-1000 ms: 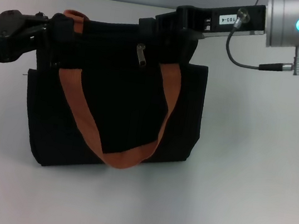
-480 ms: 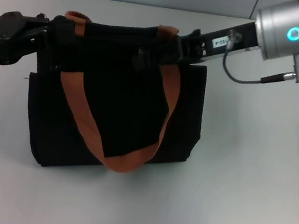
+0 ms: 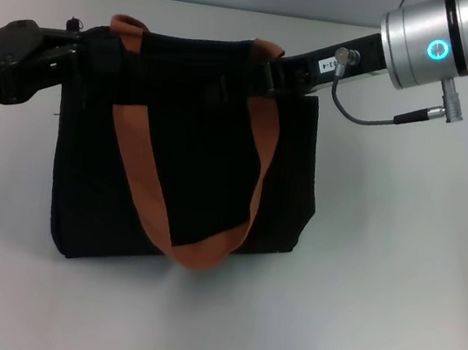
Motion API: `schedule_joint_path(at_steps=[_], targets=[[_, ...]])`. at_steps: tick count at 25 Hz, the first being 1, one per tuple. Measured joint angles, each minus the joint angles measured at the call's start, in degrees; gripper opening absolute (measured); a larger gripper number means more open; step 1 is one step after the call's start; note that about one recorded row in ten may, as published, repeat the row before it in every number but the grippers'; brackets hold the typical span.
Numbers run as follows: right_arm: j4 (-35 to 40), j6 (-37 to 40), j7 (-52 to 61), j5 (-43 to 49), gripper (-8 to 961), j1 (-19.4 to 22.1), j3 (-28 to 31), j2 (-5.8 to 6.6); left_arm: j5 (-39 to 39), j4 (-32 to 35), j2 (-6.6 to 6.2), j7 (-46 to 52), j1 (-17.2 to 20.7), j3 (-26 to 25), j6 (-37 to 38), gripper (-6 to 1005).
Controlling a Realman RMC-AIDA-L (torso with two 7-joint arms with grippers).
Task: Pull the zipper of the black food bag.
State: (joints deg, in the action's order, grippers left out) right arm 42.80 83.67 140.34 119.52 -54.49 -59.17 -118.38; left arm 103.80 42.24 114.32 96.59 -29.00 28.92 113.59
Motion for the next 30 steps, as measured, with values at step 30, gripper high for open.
schedule_joint_path(at_steps=[30], targets=[[2.14,-4.07,0.75,-7.1,205,3.13,-4.88,-0.82,-0.12,-0.14,0.02,-0.67,-0.12,0.09,0.41,23]])
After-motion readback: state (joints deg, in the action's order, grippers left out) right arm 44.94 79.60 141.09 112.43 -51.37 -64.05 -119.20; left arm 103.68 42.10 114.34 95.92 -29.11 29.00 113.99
